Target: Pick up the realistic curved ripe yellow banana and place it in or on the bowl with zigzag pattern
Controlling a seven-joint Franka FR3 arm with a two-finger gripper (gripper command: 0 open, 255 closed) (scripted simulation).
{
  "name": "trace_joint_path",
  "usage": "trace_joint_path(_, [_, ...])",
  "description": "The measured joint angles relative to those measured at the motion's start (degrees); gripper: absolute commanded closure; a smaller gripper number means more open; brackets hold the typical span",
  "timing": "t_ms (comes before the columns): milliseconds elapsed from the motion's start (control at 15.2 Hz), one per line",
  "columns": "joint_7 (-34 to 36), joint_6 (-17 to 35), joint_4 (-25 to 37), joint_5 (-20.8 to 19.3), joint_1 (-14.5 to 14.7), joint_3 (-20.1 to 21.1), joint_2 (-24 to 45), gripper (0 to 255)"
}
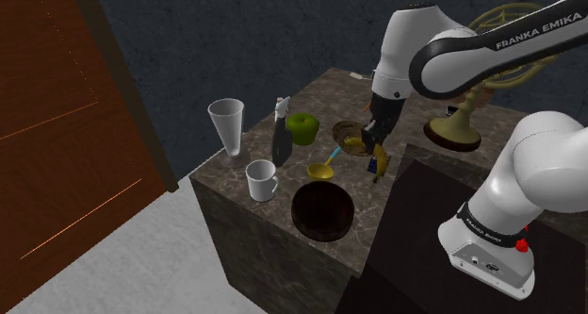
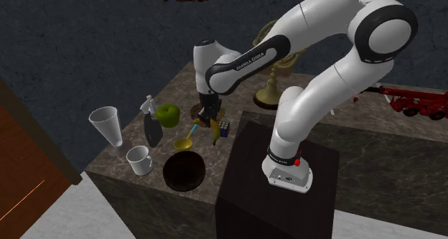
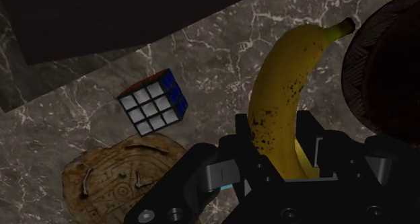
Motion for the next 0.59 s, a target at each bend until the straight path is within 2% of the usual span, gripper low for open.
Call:
trace_joint_path(396, [8.8,1.5,3.9,4.8,5.6,7.2,5.1,255])
trace_joint_path(594, [13.1,2.4,7.1,6.3,7.5,10.6,9.1,255])
